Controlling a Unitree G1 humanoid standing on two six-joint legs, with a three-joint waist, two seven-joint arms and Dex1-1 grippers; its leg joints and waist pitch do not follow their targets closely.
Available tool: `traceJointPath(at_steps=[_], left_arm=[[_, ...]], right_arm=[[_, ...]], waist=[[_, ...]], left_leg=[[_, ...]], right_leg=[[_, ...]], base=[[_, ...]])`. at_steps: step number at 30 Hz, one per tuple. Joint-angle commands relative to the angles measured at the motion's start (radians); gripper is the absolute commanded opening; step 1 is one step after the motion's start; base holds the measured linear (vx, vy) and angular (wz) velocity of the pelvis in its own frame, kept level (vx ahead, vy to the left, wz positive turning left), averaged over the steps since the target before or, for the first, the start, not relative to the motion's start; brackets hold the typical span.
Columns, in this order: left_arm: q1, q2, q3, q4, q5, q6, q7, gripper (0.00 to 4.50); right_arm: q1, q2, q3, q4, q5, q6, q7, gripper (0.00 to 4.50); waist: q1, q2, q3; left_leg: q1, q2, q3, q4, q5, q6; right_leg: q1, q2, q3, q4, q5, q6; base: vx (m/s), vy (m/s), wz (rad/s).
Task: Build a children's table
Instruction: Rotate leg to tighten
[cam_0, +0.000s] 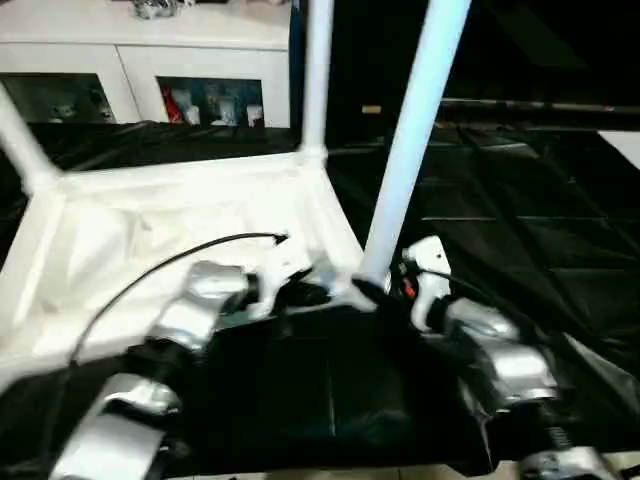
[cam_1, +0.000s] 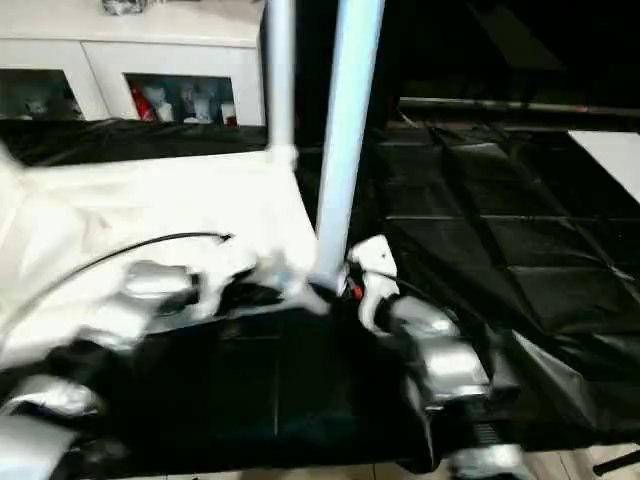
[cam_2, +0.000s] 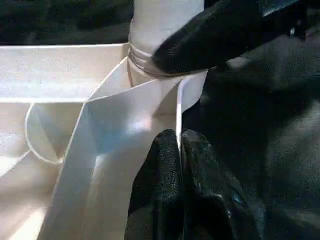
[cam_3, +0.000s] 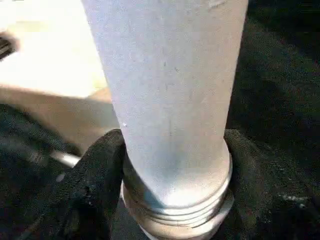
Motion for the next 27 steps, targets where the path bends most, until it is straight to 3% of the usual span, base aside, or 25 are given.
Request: traceJointPath(at_steps=[1,2,4,8,10,12,13,15,16,20,21,24,27], left_arm=[[0.010,-0.071,-0.041,0.059,0.011,0.025,0.075,0.00],[-0.003,-0.102,-0.049,0.075,0.018,0.030,0.103,0.00],[-0.025,-0.145,-0.059,0.099,0.026,0.036,0.137,0.00],[-0.037,-0.150,-0.060,0.102,0.031,0.021,0.118,0.00],[-0.032,-0.137,-0.057,0.094,0.029,0.018,0.101,0.00],[-0.029,-0.128,-0.054,0.090,0.028,0.015,0.090,0.00],[-0.016,-0.094,-0.043,0.077,0.018,0.002,0.046,0.00],[-0.004,-0.061,-0.036,0.062,0.005,-0.009,0.000,0.00],[-0.004,-0.061,-0.036,0.062,0.005,-0.009,0.000,0.00],[0.040,0.034,-0.019,-0.006,-0.060,-0.026,-0.181,0.00],[0.048,0.050,-0.017,-0.018,-0.073,-0.030,-0.218,0.00],[0.068,0.107,-0.007,-0.043,-0.101,-0.017,-0.305,0.00],[0.076,0.142,0.009,-0.045,-0.114,-0.009,-0.328,0.00]], right_arm=[[-0.003,0.041,0.013,0.052,-0.038,0.028,-0.094,2.69],[-0.012,0.068,0.009,0.062,-0.040,0.025,-0.134,2.69],[-0.030,0.105,0.015,0.075,-0.057,0.012,-0.184,2.69],[-0.037,0.110,0.034,0.064,-0.065,-0.048,-0.144,2.69],[-0.031,0.104,0.029,0.050,-0.047,-0.056,-0.109,3.24],[-0.029,0.100,0.027,0.040,-0.040,-0.054,-0.098,3.45],[-0.023,0.069,0.036,0.010,-0.017,-0.045,-0.019,3.45],[-0.017,0.028,0.058,-0.018,-0.004,-0.027,0.067,3.75],[-0.017,0.028,0.058,-0.018,-0.004,-0.027,0.067,3.80],[0.010,-0.112,0.112,-0.092,0.028,0.005,0.303,3.80],[0.014,-0.131,0.113,-0.102,0.034,0.012,0.337,3.80],[0.025,-0.188,0.120,-0.126,0.047,0.035,0.433,3.80],[0.024,-0.214,0.125,-0.120,0.042,0.040,0.470,3.80]], waist=[[0.000,-0.006,-0.037],[0.001,0.006,-0.036],[-0.002,0.000,-0.035],[-0.001,0.002,-0.037],[0.002,0.000,-0.038],[0.003,0.001,-0.039],[0.003,-0.007,-0.039],[0.006,-0.004,-0.040],[0.009,-0.007,-0.041],[0.011,-0.007,-0.042],[0.012,-0.013,-0.043],[0.016,-0.013,-0.046],[0.021,-0.014,-0.048]], left_leg=[[0.019,0.055,-0.036,-0.074,-0.413,-0.022],[0.022,0.054,-0.037,-0.074,-0.422,-0.024],[0.023,0.051,-0.039,-0.073,-0.453,-0.028],[0.015,0.052,-0.044,-0.077,-0.450,-0.015],[0.011,0.055,-0.042,-0.079,-0.425,-0.005],[0.007,0.056,-0.041,-0.080,-0.412,0.000],[0.006,0.056,-0.039,-0.081,-0.403,0.005],[0.001,0.057,-0.038,-0.080,-0.379,0.018],[0.000,0.056,-0.036,-0.078,-0.358,0.027],[-0.003,0.059,-0.034,-0.075,-0.323,0.042],[-0.004,0.060,-0.033,-0.074,-0.301,0.047],[-0.003,0.062,-0.027,-0.070,-0.239,0.067],[-0.003,0.063,-0.024,-0.069,-0.202,0.070]], right_leg=[[0.009,-0.064,0.042,-0.097,-0.533,-0.130],[0.006,-0.065,0.043,-0.100,-0.542,-0.128],[0.003,-0.062,0.037,-0.108,-0.590,-0.106],[0.010,-0.066,0.036,-0.110,-0.583,-0.093],[0.011,-0.066,0.039,-0.105,-0.535,-0.107],[0.015,-0.066,0.040,-0.100,-0.499,-0.121],[0.016,-0.065,0.041,-0.099,-0.482,-0.128],[0.022,-0.068,0.042,-0.094,-0.456,-0.138],[0.025,-0.067,0.042,-0.092,-0.439,-0.142],[0.028,-0.070,0.045,-0.085,-0.421,-0.156],[0.030,-0.069,0.046,-0.080,-0.393,-0.167],[0.031,-0.065,0.046,-0.064,-0.277,-0.211],[0.033,-0.063,0.045,-0.057,-0.222,-0.229]], base=[[0.000,0.000,0.00],[0.000,0.000,0.00],[0.000,0.000,0.00],[0.000,0.000,0.00],[0.000,0.000,0.00],[0.000,0.000,0.00],[0.000,0.000,0.00],[0.000,0.000,0.00],[0.000,0.000,0.00],[0.000,0.000,0.00],[0.000,0.000,0.00],[0.000,0.000,0.00],[0.000,0.000,0.00]])
